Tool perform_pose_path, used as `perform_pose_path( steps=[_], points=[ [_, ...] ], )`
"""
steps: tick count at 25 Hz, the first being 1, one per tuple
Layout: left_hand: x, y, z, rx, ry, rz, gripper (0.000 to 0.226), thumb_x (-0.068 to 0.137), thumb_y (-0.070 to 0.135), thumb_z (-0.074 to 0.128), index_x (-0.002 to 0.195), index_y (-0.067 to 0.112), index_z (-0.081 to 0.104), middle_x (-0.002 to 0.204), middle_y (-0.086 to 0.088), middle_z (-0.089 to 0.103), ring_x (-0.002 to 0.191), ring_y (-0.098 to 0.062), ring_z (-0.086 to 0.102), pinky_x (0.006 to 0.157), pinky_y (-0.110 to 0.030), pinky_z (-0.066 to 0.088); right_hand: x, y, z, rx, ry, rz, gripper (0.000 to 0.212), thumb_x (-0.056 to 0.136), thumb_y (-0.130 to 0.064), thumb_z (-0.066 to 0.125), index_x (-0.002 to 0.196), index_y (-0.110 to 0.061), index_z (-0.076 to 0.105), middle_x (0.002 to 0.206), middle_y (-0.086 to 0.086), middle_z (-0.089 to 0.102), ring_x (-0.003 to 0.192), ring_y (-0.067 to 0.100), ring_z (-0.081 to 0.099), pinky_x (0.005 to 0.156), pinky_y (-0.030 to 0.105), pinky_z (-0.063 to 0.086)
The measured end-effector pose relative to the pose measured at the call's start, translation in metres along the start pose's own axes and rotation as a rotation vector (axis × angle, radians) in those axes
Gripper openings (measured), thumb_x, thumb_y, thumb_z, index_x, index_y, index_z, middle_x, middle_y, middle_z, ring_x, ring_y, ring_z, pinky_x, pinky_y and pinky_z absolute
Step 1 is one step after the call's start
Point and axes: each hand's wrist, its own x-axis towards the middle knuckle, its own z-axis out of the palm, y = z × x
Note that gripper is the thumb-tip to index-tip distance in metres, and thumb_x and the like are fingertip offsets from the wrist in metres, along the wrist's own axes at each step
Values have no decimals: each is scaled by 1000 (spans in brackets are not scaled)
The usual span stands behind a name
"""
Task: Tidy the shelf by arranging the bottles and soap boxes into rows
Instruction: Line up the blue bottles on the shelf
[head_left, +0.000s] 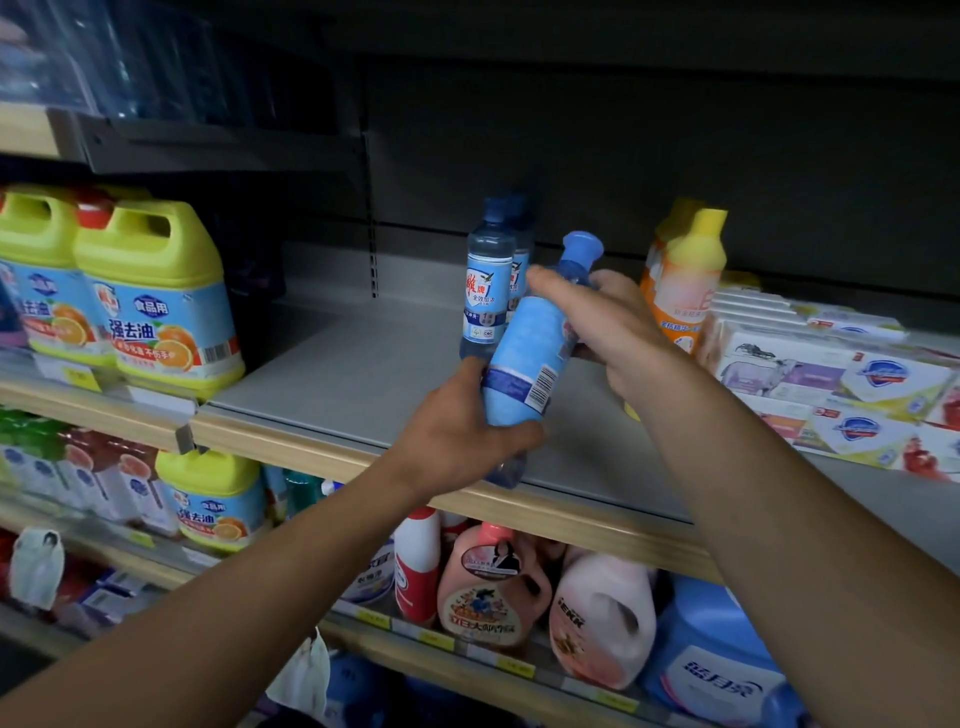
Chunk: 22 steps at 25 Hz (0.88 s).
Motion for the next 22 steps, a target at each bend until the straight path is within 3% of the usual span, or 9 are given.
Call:
perform_pose_path(
  steps=[3, 6, 8, 10, 12, 14, 17, 20, 22],
  points=[
    [-8, 4, -8, -759, -329, -313, 36, 75, 21, 73, 108, 9, 63, 98, -15, 70, 86, -32, 67, 77, -41, 54, -2, 8, -13, 450, -318, 292, 43, 82, -46, 63, 113, -16, 64, 103, 8, 74, 88, 21, 73, 77, 38, 58],
    [-11, 5, -16, -1099, -565, -462, 46, 74, 32, 64, 108, 0, 65, 98, -18, 68, 76, -32, 68, 67, -39, 58, -5, 28, -18, 645, -410, 359, 53, 87, -37, 56, 131, -7, 56, 133, 20, 59, 118, 33, 61, 102, 49, 46],
    [-8, 3, -16, -1022, -517, -440, 46, 75, 34, 64, 109, 3, 63, 98, -17, 68, 77, -31, 68, 68, -37, 58, -5, 27, -16, 639, -356, 289, 38, 90, -32, 60, 120, -8, 62, 119, 16, 66, 101, 28, 69, 89, 45, 56],
    [-4, 2, -10, -629, -310, -252, 34, 78, 30, 69, 106, 12, 63, 99, -11, 70, 82, -25, 69, 69, -31, 57, -5, 15, -12, 477, -256, 155, 25, 89, -30, 66, 107, -13, 66, 101, 7, 71, 80, 20, 74, 68, 38, 59],
    [0, -3, -2, -185, -59, -41, 33, 80, 32, 75, 108, 22, 59, 97, -1, 70, 82, -15, 69, 70, -26, 55, -3, 5, -6, 181, -127, -6, 27, 83, -36, 73, 101, -19, 65, 87, -2, 74, 75, 12, 74, 61, 33, 59],
    [0, -2, 3, -41, 116, 19, 39, 78, 34, 77, 110, 25, 55, 96, 5, 68, 82, -12, 67, 72, -27, 55, -3, 0, 2, 2, -11, -110, 34, 78, -48, 74, 96, -23, 62, 80, -7, 73, 70, 7, 72, 59, 29, 60],
    [-8, 15, 0, -561, -106, -183, 33, 84, 28, 71, 112, 15, 59, 100, -8, 71, 82, -21, 70, 70, -32, 60, 0, 2, 6, 26, -68, 65, 35, 82, -55, 65, 93, -22, 63, 77, -2, 76, 74, 12, 74, 72, 34, 60],
    [-16, 35, -10, -1099, -402, -530, 46, 70, 30, 70, 107, 4, 63, 85, -18, 69, 74, -30, 65, 59, -40, 59, 1, 20, 2, 266, -305, 372, 44, 91, -53, 55, 113, -18, 67, 110, 12, 73, 108, 28, 67, 98, 49, 50],
    [-16, 43, -14, -1211, -409, -581, 48, 69, 30, 69, 108, 2, 63, 84, -19, 68, 71, -30, 65, 57, -41, 59, 0, 32, 3, 291, -355, 417, 52, 89, -57, 55, 120, -17, 67, 119, 13, 69, 114, 29, 64, 102, 50, 47]
  ],
)
